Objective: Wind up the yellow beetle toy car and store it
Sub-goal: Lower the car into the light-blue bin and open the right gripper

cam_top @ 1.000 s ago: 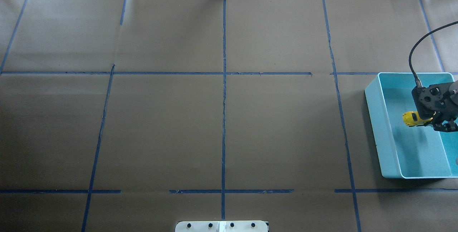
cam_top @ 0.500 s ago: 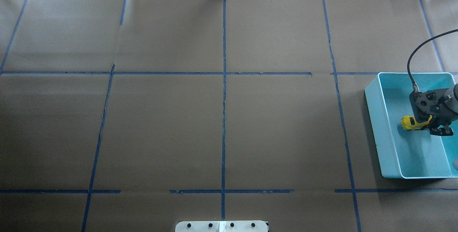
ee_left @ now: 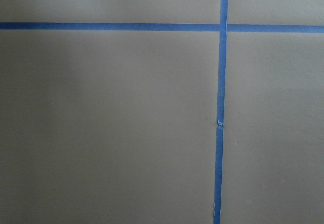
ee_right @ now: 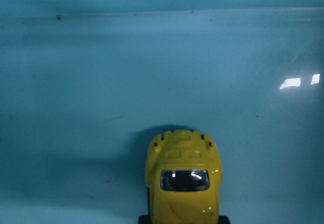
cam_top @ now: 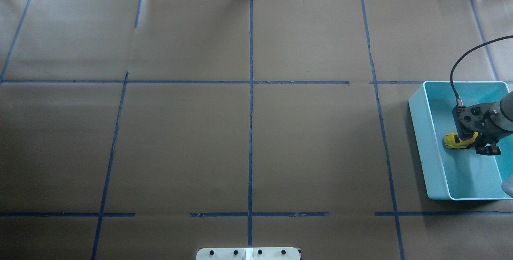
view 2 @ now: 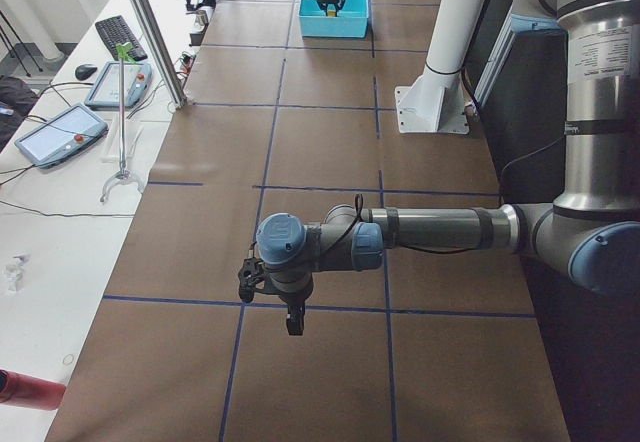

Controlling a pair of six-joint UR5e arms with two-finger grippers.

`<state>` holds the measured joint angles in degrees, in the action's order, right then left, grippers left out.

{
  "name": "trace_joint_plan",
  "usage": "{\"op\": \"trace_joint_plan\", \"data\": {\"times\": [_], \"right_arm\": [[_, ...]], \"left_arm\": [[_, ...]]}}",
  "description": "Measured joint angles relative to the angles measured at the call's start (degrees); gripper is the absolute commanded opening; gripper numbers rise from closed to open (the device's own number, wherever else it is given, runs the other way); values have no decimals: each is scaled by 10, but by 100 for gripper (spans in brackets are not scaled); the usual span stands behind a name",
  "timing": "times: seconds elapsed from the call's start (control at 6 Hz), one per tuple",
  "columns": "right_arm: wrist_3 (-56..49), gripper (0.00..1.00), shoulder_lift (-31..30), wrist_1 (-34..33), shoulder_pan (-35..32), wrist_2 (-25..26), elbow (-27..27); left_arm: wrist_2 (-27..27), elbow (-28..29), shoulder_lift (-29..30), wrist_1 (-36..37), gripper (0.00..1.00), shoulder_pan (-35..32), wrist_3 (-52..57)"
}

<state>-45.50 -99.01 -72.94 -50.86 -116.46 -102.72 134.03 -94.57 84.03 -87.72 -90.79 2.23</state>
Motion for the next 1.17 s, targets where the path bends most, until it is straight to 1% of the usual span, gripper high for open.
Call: {"op": "trace_joint_plan", "data": {"times": [0.17, 0.33, 0.5, 0.67, 1.0, 1.17], "right_arm": [[2, 40, 1, 0, 2, 0, 1], [10, 42, 1, 1, 4, 0, 1], [19, 56, 1, 1, 6, -1, 1], [24, 99, 1, 1, 7, -1, 0], [26, 100, 1, 1, 7, -18, -8], [27, 100, -2, -1, 5, -26, -29]], "left_arm": [[0, 0, 0, 0, 100, 0, 0], [0, 0, 1, 0, 100, 0, 1], [0, 0, 1, 0, 100, 0, 1], [0, -1, -1, 0, 100, -1, 1], [-1, -5, -6, -1, 100, -2, 1], [-1, -7, -6, -2, 100, -2, 1]]}}
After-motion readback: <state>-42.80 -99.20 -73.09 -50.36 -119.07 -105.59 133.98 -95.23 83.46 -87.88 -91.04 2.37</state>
